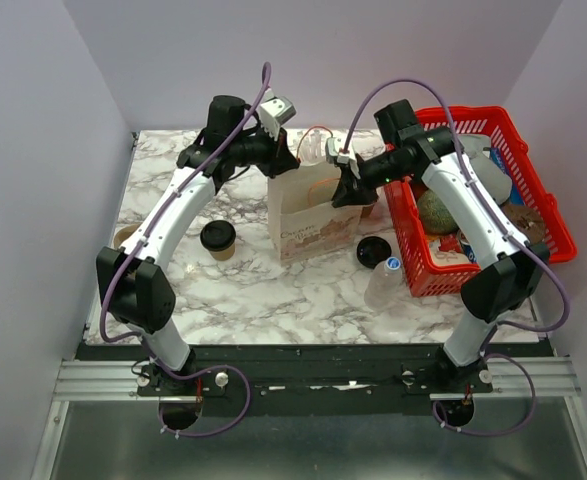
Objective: Pack the takeout coffee
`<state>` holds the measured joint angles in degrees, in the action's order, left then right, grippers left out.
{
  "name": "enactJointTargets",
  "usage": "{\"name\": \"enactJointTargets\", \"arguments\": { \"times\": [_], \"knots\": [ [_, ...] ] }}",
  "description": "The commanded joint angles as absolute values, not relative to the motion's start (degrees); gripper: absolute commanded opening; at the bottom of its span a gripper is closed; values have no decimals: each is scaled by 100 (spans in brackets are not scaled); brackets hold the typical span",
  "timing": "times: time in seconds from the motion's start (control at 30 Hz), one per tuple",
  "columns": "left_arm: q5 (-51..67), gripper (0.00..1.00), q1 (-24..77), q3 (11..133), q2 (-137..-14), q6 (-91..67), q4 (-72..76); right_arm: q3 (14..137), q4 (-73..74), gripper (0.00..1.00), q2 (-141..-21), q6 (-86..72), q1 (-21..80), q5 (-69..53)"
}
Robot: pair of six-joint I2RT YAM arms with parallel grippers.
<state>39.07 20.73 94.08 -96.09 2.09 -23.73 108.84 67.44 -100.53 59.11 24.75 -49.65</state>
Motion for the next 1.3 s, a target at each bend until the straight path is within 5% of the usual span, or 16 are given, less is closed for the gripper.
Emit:
{"name": "enactJointTargets", "arguments": {
  "times": [0.0, 0.17, 0.53, 0.83, 0.97, 1.0, 1.03, 1.07, 1.27],
  "knots": [
    [4182, 1, 2074, 9834, -9782, 552, -2995, 11336, 6891, 10, -10125, 5915, 2479, -4860],
    [4421, 0, 2039, 10396, -9756, 747, -3541, 12022, 6847, 0, -10028, 5451, 2487, -5264],
    [4201, 0, 2021, 11408, -9650, 1125, -4157, 12533, 6337, 0, -9852, 4772, 2566, -5546],
    [4061, 0, 2013, 11093, -9642, 1309, -4035, 12323, 6372, 1, -9888, 4878, 2663, -5423],
    [4025, 55, 1995, 10706, -9589, 1353, -4113, 11568, 6495, 56, -9756, 5045, 2663, -5247],
    [4078, 64, 1995, 10635, -9528, 1362, -4157, 11453, 6504, 61, -9712, 5045, 2654, -5212],
    [4209, 84, 1995, 10496, -9458, 1380, -4157, 11348, 6478, 65, -9625, 5028, 2663, -5151],
    [4227, 99, 1995, 10407, -9387, 1380, -4105, 11303, 6443, 83, -9581, 4966, 2663, -5107],
    [4182, 99, 1986, 9747, -8824, 1344, -3419, 11180, 6398, 91, -9387, 5132, 2663, -4861]
  ]
}}
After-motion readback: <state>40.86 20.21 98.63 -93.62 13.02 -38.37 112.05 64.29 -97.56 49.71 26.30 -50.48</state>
